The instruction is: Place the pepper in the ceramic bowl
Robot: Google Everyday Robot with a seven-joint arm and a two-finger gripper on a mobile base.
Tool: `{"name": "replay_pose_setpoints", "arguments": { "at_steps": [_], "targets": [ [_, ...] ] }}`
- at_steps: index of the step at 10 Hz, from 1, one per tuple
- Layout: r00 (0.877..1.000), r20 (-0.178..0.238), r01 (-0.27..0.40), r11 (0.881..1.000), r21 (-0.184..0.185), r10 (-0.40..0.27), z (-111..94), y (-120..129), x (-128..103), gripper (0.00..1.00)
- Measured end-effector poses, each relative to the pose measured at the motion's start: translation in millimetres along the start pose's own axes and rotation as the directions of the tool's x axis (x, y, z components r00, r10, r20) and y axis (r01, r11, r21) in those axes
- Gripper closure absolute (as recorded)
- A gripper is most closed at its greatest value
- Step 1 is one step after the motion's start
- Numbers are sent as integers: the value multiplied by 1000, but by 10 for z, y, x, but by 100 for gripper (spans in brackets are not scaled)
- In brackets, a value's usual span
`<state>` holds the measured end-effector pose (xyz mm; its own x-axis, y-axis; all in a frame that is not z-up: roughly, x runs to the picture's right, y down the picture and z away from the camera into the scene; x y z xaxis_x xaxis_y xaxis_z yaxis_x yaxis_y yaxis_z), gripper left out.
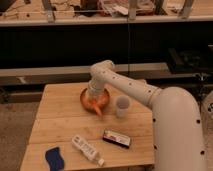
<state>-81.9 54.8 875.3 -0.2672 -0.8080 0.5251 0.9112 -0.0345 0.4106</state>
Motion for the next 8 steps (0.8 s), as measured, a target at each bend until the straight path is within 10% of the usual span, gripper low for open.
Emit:
{"name": "replay_pose_setpoints", "arguments": {
  "at_steps": [8],
  "targets": [
    [1000,4,-20,1000,-6,20,-22,44,-11,40]
  ]
}}
